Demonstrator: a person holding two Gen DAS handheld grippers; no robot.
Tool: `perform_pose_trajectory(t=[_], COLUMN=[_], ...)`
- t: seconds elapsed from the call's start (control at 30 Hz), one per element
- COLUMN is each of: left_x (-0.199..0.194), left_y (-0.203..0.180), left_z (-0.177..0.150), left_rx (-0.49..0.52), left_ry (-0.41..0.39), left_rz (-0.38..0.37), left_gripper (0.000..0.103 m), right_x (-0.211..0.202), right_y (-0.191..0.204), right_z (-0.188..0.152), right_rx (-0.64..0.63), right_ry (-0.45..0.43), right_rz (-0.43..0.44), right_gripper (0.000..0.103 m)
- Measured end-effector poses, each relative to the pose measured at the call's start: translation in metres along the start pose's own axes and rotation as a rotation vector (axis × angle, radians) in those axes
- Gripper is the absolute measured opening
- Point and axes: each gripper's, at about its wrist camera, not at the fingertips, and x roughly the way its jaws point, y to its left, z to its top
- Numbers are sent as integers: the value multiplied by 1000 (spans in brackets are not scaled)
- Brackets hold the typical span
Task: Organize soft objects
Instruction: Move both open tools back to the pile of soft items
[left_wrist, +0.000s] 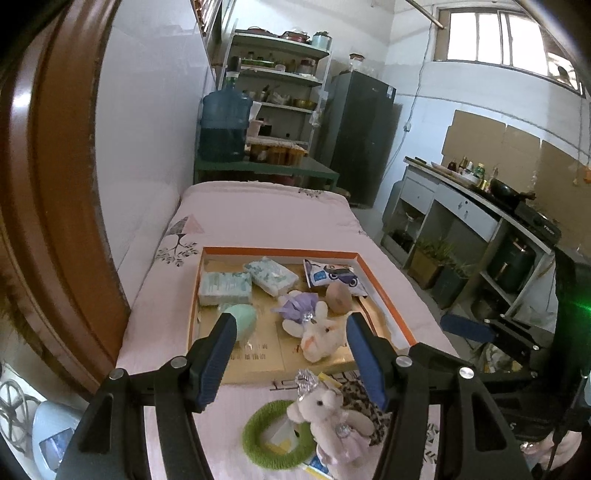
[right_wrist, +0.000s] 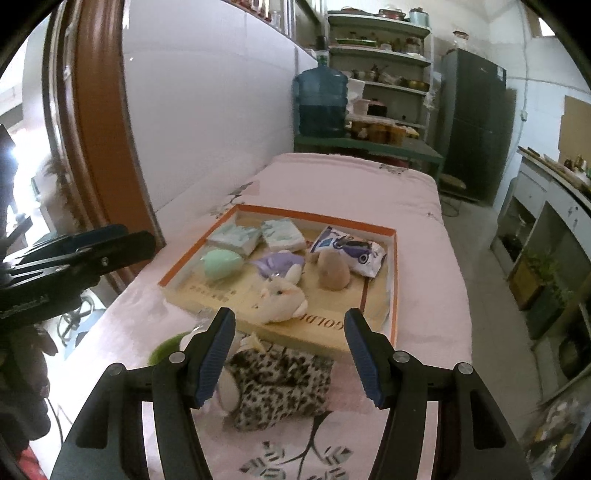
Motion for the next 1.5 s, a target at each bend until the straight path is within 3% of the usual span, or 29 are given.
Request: perform_pose_trajectory(t=[0.67,1.1,1.5], left_x=[-38,-25,-10], left_y=[8,26,40], left_z=[-63,-96,-115], left_rx=[-38,-51,-66], left_ry=[-34,5,39], left_rz=[40,100,115], left_gripper=[62,61,61], right_x=[-22,-1,21], right_y=[33,63,70], right_z=[-44,-73,-84], right_rx=[-5,-30,-47], right_ry=[-7,18,36], right_rz=[72,150,126], right_gripper=[63,69,69])
